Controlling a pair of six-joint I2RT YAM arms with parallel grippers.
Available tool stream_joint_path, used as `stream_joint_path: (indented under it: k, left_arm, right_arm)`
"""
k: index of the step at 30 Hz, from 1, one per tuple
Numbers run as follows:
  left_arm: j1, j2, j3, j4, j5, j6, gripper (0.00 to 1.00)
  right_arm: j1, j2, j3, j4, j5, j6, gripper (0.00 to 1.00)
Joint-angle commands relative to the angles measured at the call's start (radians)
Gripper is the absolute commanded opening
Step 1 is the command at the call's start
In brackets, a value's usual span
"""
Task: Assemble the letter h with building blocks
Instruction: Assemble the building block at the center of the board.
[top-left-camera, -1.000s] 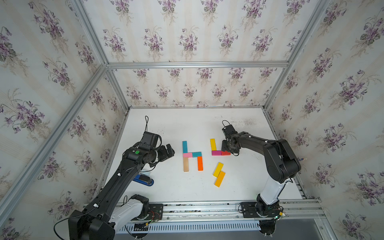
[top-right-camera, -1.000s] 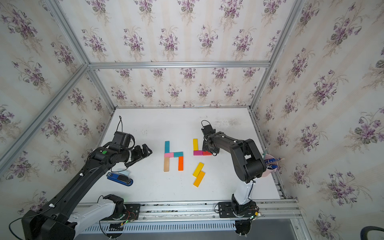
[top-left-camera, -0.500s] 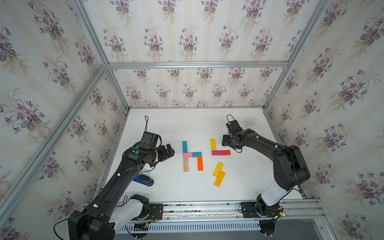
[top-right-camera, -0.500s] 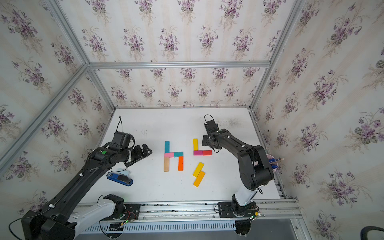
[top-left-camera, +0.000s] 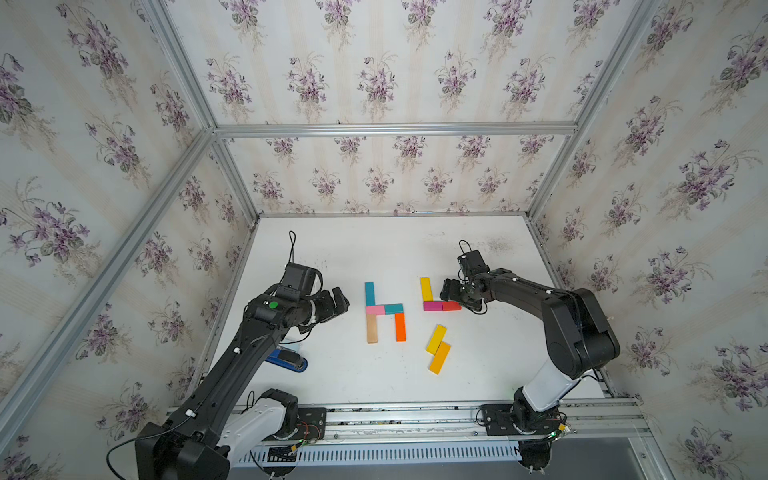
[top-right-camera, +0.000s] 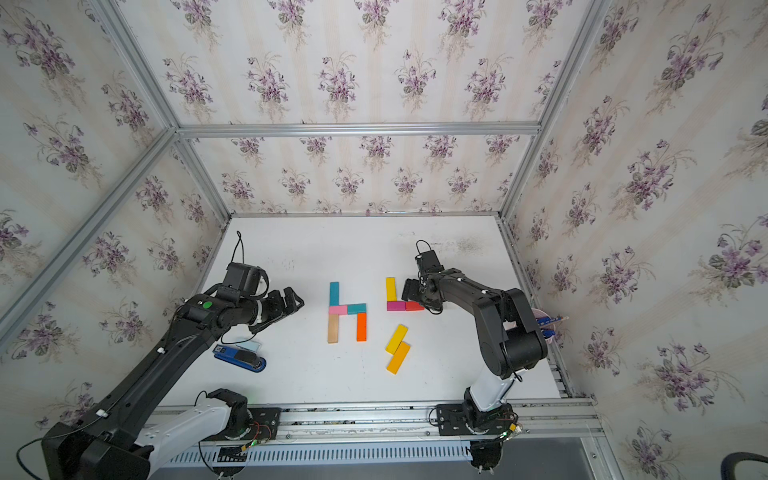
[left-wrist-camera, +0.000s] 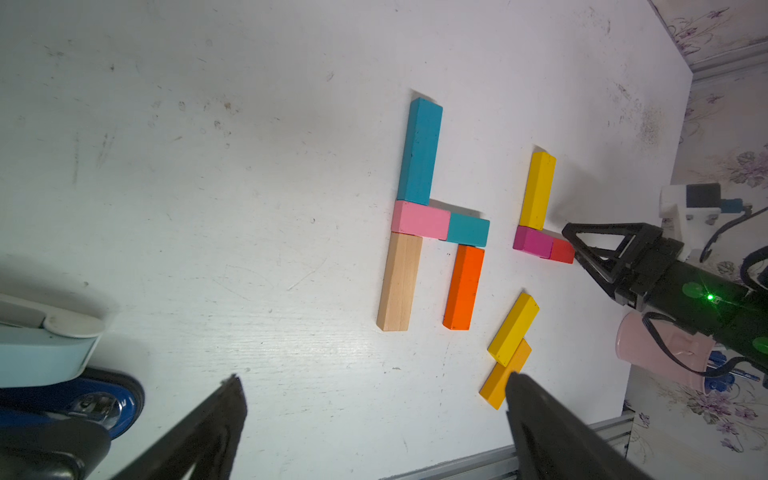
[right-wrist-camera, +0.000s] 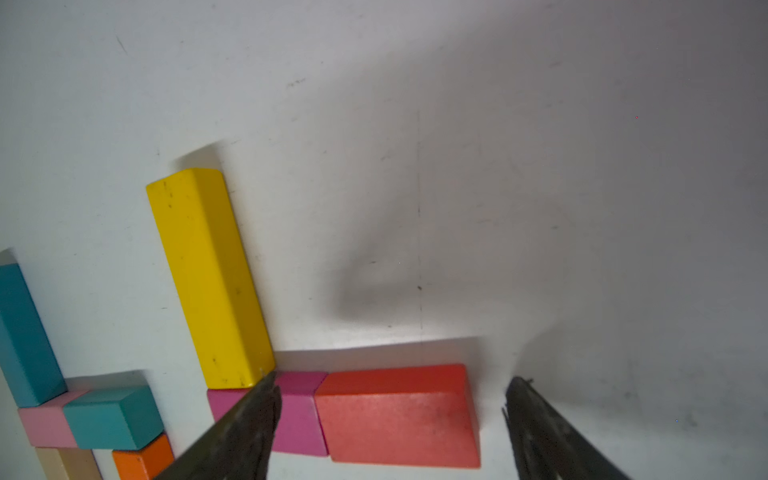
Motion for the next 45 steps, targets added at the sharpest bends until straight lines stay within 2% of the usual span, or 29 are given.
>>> stream_joint_path:
  k: [1,45]
  left_arm:
    - [0.002,0.008,0.013,-0.007,0.001,0.016,1.00]
    - [0.001,0.005,-0.012,0.007,0.002,0.011,1.00]
  right_arm:
    - [0.001,0.003,-0.002,0.023,-0.018,0.016,0.86]
    - [0.001,-0.010,-0.018,0.029,-0.047,0.028,0.83]
